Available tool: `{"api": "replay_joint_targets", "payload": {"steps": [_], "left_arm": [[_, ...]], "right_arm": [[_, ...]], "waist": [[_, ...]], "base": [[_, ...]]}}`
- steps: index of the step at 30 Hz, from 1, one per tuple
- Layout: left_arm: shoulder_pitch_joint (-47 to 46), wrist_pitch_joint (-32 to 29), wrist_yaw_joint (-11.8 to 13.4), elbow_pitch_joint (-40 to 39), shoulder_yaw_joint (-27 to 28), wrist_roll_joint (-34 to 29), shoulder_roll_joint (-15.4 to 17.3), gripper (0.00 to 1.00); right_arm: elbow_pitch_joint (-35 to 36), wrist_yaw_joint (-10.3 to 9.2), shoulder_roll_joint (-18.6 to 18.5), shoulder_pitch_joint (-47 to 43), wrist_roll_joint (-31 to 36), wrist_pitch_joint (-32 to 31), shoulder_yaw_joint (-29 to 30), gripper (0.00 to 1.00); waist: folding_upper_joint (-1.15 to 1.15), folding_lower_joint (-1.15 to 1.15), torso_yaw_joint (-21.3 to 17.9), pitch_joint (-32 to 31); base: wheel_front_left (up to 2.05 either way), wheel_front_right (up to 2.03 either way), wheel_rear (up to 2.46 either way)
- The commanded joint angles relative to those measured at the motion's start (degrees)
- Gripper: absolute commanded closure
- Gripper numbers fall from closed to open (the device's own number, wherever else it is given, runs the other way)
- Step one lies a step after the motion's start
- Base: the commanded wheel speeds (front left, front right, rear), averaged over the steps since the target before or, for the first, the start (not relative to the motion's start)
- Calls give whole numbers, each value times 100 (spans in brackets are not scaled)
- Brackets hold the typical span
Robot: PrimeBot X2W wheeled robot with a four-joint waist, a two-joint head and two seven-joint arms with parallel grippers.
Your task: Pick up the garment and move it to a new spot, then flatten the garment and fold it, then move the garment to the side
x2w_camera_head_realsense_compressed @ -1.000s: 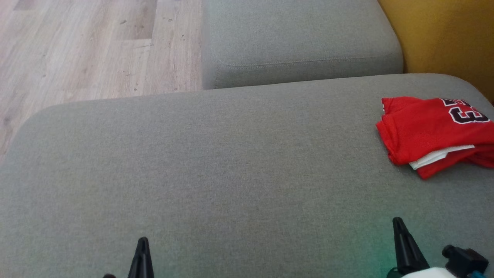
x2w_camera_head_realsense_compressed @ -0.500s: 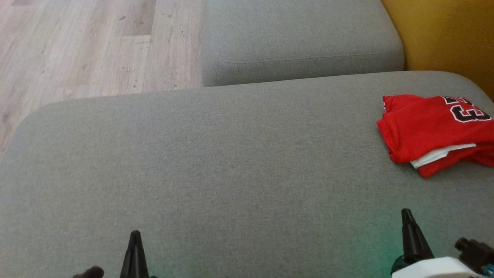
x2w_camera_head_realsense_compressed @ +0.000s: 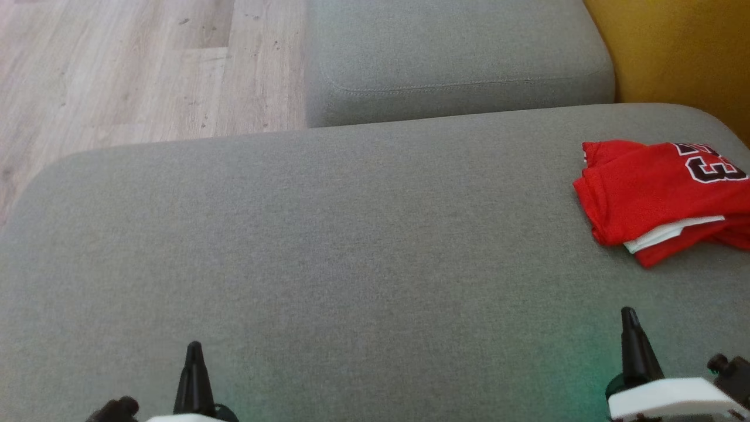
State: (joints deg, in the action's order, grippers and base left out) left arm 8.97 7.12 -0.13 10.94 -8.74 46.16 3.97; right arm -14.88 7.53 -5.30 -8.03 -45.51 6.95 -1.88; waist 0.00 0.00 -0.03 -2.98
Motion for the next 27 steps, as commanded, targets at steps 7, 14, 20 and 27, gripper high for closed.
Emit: {"api": "replay_joint_targets", "payload": {"steps": [7,14,20,27], "left_arm": [[-394,-101,-112,-107,270,536,76,100],[-512,-209,-179,-65,372,1000,81,100],[-647,-336,-256,-15,491,1531,83,100],[-766,-449,-323,29,598,1994,84,100]], "right_arm": [[167,-2,-12,439,-542,-127,38,100],[160,-2,-2,542,-1005,-239,100,100],[151,-3,11,661,-1534,-368,174,100],[144,-3,24,765,-1996,-483,240,100]], "waist": [[0,0,0,30],[0,0,1,61],[0,0,1,96],[0,0,1,127]], "base": [[0,0,0],[0,0,0],[0,0,0],[0,0,0]]}}
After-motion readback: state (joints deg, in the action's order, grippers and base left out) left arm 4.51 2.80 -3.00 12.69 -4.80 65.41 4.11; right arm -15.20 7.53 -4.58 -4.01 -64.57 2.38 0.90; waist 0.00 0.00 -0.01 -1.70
